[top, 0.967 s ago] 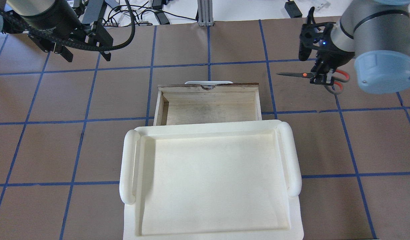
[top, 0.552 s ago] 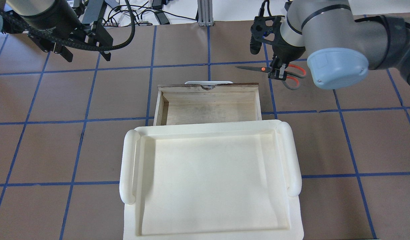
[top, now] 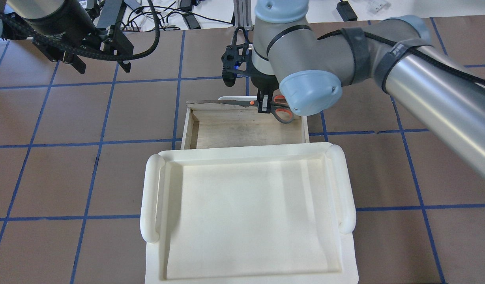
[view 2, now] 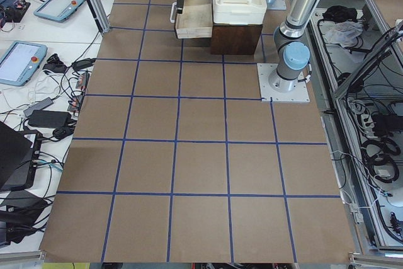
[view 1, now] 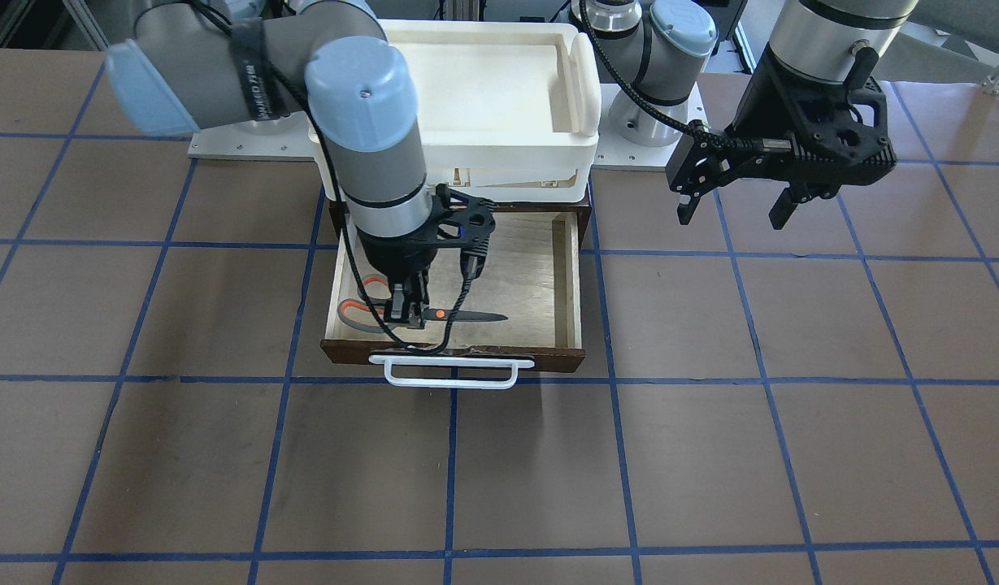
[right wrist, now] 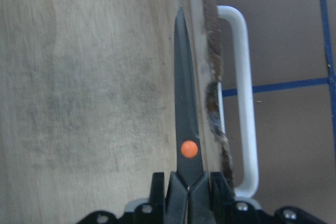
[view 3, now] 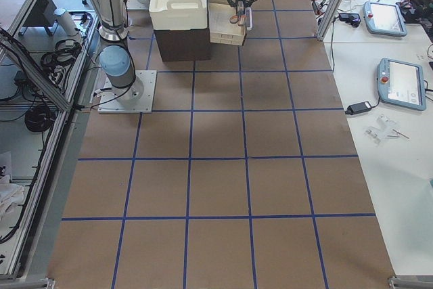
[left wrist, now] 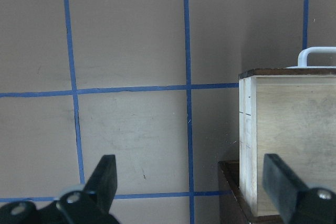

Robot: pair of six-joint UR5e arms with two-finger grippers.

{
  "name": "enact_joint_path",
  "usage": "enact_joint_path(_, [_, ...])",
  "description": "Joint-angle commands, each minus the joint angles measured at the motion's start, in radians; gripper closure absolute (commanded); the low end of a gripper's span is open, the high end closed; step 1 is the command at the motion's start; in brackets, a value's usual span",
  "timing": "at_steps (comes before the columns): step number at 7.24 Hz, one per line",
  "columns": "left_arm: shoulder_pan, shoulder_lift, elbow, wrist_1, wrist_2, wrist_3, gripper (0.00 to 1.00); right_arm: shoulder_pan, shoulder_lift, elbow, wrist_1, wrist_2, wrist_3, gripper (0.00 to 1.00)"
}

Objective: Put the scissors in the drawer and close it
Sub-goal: 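Lift the scissors with the right gripper and carry them over the drawer, then lower the scissors into the drawer and open the right gripper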

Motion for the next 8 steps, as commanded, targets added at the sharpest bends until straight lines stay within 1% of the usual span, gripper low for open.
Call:
enact_joint_path(1, [0.000,0.000,0.000,0.000,0.000,0.000,0.00,0.044,0.011,0.000,0.056,-0.010,-0.020,1.00])
enact_joint_path(3, [0.000,0.000,0.000,0.000,0.000,0.000,0.00,0.063,0.009,0.009,0.101,-0.011,-0.019,1.00])
enact_joint_path(6, [0.000,0.000,0.000,0.000,0.000,0.000,0.00,0.077,0.017,0.012,0.095,-0.002,-0.008,1.00])
enact_joint_path(8, [0.000,0.000,0.000,0.000,0.000,0.000,0.00,0.077,0.024,0.056,0.089,-0.010,-0.022,1.00])
